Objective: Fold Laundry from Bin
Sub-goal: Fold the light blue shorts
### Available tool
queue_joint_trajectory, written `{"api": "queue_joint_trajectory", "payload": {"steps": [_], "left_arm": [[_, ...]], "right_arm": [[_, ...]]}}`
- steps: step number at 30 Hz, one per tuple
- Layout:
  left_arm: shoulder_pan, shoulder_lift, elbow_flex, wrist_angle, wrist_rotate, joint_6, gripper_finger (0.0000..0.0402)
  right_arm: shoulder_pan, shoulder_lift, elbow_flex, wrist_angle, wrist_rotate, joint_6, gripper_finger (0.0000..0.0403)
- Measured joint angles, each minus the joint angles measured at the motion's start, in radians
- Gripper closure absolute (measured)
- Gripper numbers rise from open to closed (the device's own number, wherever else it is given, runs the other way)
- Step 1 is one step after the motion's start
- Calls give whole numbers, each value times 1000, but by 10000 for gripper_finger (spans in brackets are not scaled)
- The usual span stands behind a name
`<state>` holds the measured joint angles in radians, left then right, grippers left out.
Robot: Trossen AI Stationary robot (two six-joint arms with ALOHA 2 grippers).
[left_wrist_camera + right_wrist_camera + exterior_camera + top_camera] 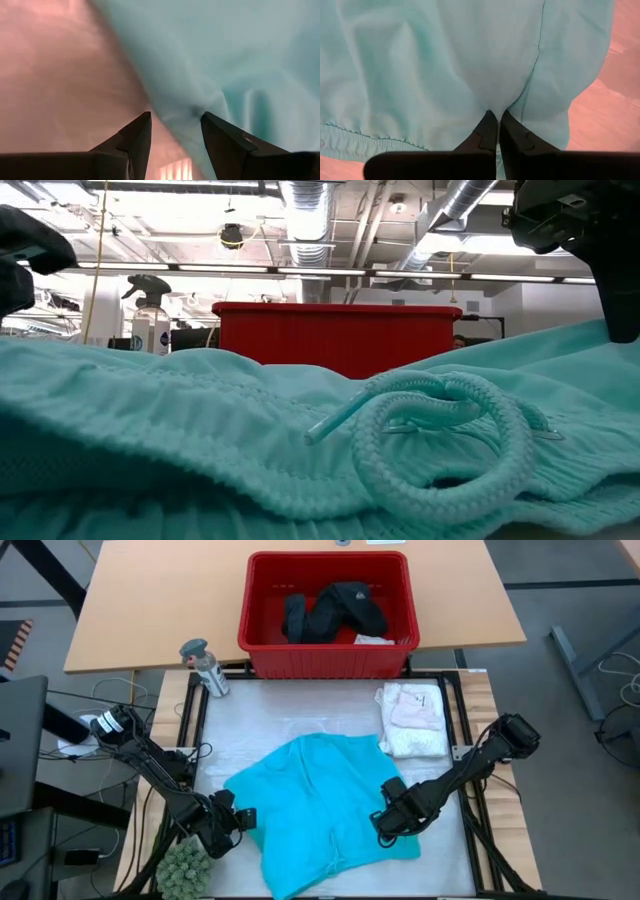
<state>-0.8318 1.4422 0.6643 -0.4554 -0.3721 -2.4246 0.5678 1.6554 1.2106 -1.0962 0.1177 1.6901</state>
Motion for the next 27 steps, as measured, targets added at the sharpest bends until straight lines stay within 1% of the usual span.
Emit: {"api": "queue_joint_trajectory", "payload": {"steps": [3, 6, 10, 14, 16, 18, 22, 27], "left_arm": [[9, 8, 0, -4, -28, 11, 243], [18, 47, 1, 14, -27, 21, 260], [16, 120, 4, 112, -60, 44, 306], [13, 141, 2, 152, -81, 86, 372], [11, 125, 1, 137, -90, 100, 392], [10, 94, -1, 97, -74, 97, 397], [-4, 6, -3, -9, -78, 90, 400], [-8, -92, -2, -173, -77, 87, 401]], "right_arm": [[0, 0, 0, 0, 0, 0, 368], [0, 0, 0, 0, 0, 0, 368], [0, 0, 0, 2, 0, 0, 368], [0, 0, 0, 1, 0, 3, 368], [0, 0, 0, -3, -3, 12, 368], [0, 0, 0, -16, -9, 33, 370], [4, 0, 0, -62, -11, 62, 374], [24, -1, 2, -102, -31, 65, 362]]}}
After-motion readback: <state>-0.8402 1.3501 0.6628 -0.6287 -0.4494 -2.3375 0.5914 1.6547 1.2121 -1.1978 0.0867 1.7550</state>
